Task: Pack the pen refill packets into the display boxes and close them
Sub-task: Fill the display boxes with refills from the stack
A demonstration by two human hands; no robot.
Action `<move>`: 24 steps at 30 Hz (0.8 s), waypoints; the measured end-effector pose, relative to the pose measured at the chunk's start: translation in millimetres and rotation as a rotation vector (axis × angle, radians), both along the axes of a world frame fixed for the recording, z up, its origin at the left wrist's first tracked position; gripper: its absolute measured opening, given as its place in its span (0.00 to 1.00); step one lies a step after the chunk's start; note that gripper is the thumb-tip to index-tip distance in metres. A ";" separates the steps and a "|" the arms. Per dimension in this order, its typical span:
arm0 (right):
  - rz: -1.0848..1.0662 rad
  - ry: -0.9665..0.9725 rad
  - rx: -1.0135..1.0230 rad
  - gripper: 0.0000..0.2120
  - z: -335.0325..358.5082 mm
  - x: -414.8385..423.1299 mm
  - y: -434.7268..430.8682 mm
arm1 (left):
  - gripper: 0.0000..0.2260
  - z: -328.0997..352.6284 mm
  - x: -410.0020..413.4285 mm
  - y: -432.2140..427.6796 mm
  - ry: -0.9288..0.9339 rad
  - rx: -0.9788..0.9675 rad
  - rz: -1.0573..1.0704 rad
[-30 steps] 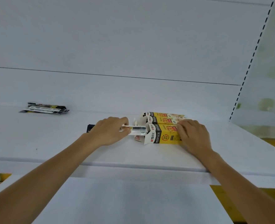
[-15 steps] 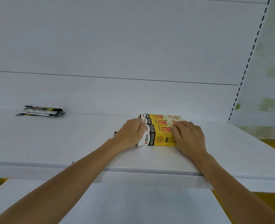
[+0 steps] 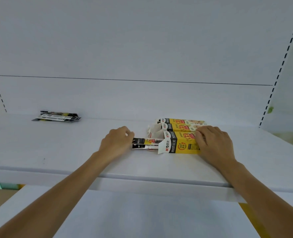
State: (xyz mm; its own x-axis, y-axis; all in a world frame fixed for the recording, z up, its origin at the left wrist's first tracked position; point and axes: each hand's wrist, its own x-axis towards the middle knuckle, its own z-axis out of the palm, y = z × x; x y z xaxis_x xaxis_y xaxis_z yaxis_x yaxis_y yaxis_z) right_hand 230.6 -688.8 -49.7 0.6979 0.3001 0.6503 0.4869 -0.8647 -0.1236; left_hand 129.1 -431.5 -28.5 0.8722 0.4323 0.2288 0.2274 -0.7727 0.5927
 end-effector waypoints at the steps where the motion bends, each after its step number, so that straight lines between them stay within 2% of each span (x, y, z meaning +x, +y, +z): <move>1: -0.003 0.001 -0.002 0.21 0.0 -0.1 0.5 | 0.08 -1.0 -0.5 0.3 -0.048 -0.050 -0.023; 3: -0.004 0.001 -0.004 0.21 0.0 -0.3 0.5 | 0.06 -0.7 -1.4 -5.2 -0.108 -0.115 -0.085; 7: -0.003 0.002 -0.041 0.26 0.2 -2.2 -0.7 | 0.09 1.0 4.0 -22.2 -0.163 -0.121 -0.197; 12: 0.005 0.017 -0.015 0.22 1.1 -4.7 0.2 | 0.16 -0.5 13.4 -44.5 -0.088 -0.147 -0.362; 14: 0.007 0.033 -0.006 0.22 2.1 -4.5 0.0 | 0.17 1.2 15.4 -50.9 -0.050 -0.053 -0.411; 16: 0.006 0.039 0.001 0.22 3.0 -4.5 0.2 | 0.17 2.5 16.8 -52.9 -0.049 -0.013 -0.422; 19: 0.008 0.043 0.012 0.22 4.0 -5.6 0.4 | 0.14 3.2 14.2 -49.6 -0.169 -0.094 -0.312; 21: 0.008 0.052 0.012 0.24 4.5 -7.1 0.2 | 0.16 3.2 12.2 -45.3 -0.187 -0.061 -0.264; 24: 0.046 0.079 0.004 0.34 7.1 -10.2 0.8 | 0.19 1.0 10.7 -46.4 -0.071 0.021 -0.359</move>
